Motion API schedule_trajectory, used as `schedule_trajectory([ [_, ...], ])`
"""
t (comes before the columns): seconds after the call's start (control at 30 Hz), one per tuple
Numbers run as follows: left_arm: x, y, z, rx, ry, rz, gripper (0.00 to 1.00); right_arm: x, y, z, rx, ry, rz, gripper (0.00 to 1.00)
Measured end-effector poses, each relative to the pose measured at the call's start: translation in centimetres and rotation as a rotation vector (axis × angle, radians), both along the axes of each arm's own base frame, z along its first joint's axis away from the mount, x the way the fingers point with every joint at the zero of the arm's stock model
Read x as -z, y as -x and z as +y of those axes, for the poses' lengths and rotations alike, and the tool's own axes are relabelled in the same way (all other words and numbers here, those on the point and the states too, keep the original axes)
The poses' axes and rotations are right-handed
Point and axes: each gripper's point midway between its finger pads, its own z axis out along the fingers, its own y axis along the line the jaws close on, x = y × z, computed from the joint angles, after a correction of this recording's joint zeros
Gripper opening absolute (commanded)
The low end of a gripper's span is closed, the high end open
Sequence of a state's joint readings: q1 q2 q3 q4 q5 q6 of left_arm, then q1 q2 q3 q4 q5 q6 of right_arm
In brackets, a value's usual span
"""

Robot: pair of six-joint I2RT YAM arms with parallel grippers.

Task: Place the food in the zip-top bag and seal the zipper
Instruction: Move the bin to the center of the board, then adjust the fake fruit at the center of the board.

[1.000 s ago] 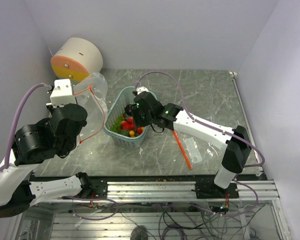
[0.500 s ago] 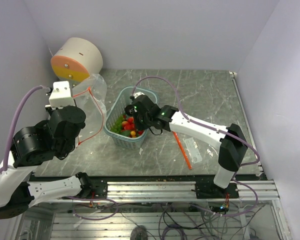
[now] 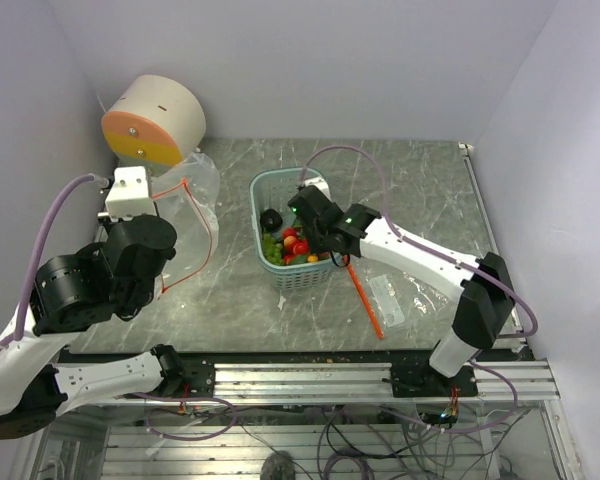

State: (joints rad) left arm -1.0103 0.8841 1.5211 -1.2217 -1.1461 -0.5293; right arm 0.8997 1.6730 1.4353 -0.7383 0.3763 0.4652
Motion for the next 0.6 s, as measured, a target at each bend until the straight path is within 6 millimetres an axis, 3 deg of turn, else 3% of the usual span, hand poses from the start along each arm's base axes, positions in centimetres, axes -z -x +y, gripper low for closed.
schedule_trajectory([
  [0.17,0.2,-0.4,-1.0,0.021,0.018,0.004,0.07,0.0,0.4,-3.0,0.041,0.053,-0.008,0.00],
  [0.33,1.4,-1.1,-2.8,0.045,0.002,0.034,0.07,-0.9,1.8,-4.3,0.012,0.015,-0.028,0.00],
  [0.4,2.1,-1.5,-3.7,0.058,-0.006,0.051,0.07,-2.4,2.1,-4.2,-0.001,-0.041,-0.065,0.00],
  [0.6,5.7,-2.7,-7.1,0.108,-0.031,0.131,0.07,-9.1,1.1,-2.7,-0.032,-0.278,-0.271,0.00],
])
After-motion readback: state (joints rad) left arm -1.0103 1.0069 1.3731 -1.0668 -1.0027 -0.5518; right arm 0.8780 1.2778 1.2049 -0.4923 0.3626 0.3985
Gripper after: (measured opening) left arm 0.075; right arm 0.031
